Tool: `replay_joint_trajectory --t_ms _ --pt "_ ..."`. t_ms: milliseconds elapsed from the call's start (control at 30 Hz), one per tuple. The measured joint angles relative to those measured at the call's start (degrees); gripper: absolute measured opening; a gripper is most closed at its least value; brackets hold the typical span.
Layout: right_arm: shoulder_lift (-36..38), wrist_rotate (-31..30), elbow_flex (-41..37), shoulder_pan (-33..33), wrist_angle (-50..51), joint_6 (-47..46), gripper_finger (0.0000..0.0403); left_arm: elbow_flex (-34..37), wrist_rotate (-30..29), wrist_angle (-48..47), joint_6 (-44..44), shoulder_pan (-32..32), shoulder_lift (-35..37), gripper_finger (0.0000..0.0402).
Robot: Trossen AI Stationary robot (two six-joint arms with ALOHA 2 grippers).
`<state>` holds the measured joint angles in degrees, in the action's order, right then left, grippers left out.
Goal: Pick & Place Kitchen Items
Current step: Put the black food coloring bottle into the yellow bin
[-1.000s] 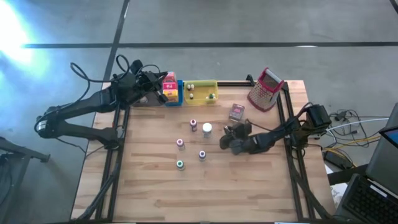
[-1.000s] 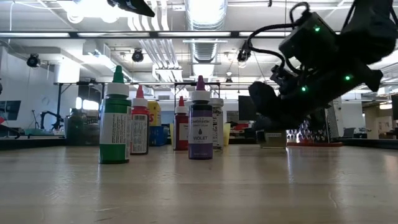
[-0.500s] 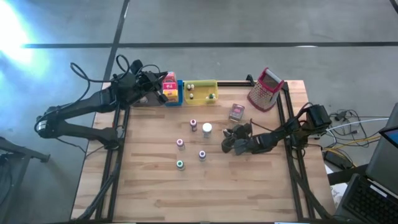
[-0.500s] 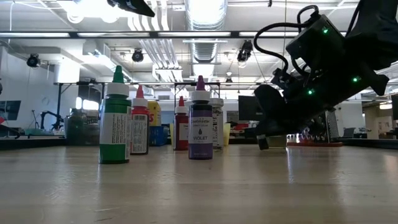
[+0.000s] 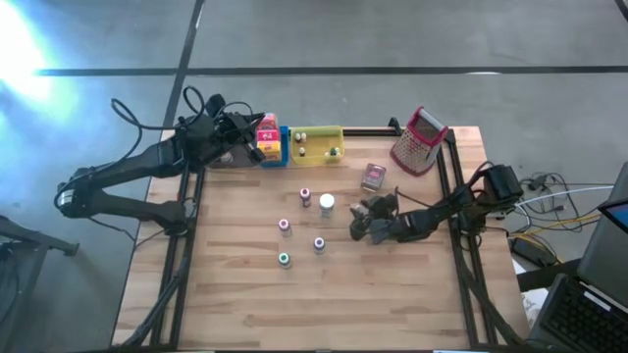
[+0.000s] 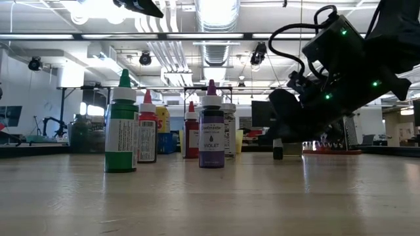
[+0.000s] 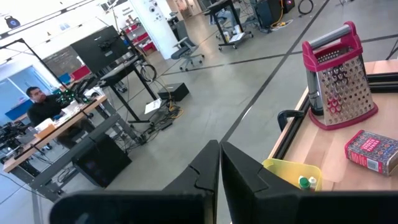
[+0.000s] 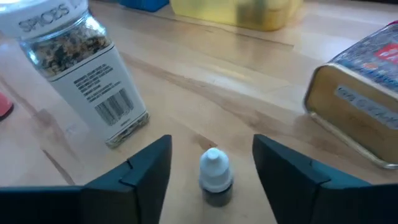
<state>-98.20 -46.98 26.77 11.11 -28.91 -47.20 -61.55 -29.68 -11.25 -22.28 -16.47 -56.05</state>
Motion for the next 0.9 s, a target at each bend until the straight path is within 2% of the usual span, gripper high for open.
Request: replay_joint_trajectory --t_ms 233,400,567,767,900 --pt "3.4 -0.9 -1.1 0.0 0.0 0.0 0.0278 0.0 0.0 0.0 0.0 0.0 0.0 0.0022" --pt "9.4 -1.0 -2.0 0.0 0.4 0.3 0.0319 0.0 0.0 -0.2 0.0 0.0 0.0 0.0022" --pt "16.4 0.8 -2.4 0.0 3.4 6.0 0.0345 0.0 0.0 -0.2 0.0 0.0 0.0 0.0022" --pt "23.7 10.6 0.7 0.0 20.0 8.6 0.0353 0.0 0.0 -0.3 0.0 0.0 0.0 0.0022" --pt "25.0 16.4 4.5 0.2 34.3 8.2 0.0341 0.0 0.0 -0.4 0.0 0.0 0.0 0.0022"
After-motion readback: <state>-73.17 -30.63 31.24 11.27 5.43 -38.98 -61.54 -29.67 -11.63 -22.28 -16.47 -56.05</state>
